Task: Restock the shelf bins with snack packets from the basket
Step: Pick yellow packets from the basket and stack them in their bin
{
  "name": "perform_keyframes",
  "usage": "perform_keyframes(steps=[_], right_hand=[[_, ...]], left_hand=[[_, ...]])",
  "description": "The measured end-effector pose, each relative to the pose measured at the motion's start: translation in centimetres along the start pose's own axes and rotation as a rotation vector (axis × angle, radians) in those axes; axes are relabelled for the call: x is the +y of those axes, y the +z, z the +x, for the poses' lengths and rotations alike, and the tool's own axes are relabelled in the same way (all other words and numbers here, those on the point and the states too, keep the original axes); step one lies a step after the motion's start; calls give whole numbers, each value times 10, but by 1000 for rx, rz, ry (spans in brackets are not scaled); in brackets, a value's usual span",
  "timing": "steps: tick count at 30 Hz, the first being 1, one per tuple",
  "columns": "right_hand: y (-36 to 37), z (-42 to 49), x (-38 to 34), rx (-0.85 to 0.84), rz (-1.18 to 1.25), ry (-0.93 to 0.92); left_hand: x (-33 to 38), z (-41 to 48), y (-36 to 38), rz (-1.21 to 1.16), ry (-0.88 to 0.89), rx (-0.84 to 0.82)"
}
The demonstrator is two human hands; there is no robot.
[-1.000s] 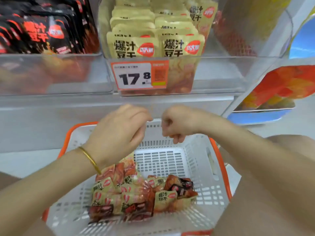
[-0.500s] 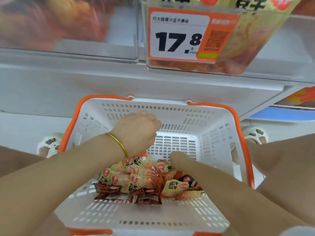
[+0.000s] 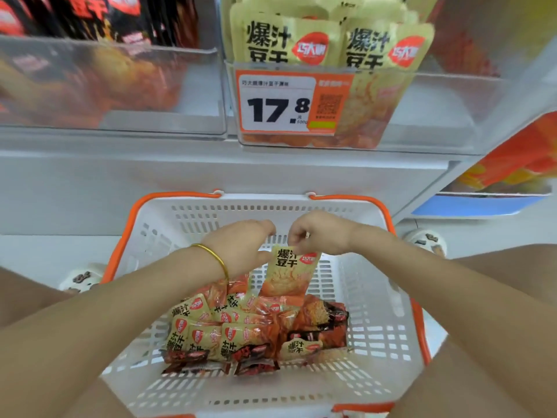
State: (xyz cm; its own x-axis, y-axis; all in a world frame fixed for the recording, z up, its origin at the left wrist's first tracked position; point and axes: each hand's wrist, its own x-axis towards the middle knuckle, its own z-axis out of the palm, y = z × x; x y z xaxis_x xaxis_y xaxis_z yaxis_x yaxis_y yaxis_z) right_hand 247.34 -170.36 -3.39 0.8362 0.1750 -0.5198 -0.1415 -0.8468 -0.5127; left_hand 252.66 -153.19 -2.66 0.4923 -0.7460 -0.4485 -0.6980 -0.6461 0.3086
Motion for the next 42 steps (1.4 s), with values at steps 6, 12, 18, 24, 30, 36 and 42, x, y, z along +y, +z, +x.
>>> perform_keyframes(steps=[6, 12, 18, 24, 30, 36, 42], right_hand=[[-36, -71, -20, 369, 448, 55], [-64, -130, -26, 396, 744, -8], [-143, -184, -30, 887, 949, -103], [-225, -133, 8, 1262, 479, 233], [-248, -61, 38, 1012, 342, 472], [-254, -40, 40, 988, 321, 479], [-251, -36, 40, 951, 320, 475]], left_hand=[[32, -16, -36, -307, 72, 281], [70, -41, -101, -517, 157, 482], [119, -40, -185, -563, 322, 895], [115, 11, -215, 163, 146, 730], [104, 32, -204, 309, 42, 642], [106, 32, -202, 299, 25, 661], [105, 34, -200, 282, 37, 663]])
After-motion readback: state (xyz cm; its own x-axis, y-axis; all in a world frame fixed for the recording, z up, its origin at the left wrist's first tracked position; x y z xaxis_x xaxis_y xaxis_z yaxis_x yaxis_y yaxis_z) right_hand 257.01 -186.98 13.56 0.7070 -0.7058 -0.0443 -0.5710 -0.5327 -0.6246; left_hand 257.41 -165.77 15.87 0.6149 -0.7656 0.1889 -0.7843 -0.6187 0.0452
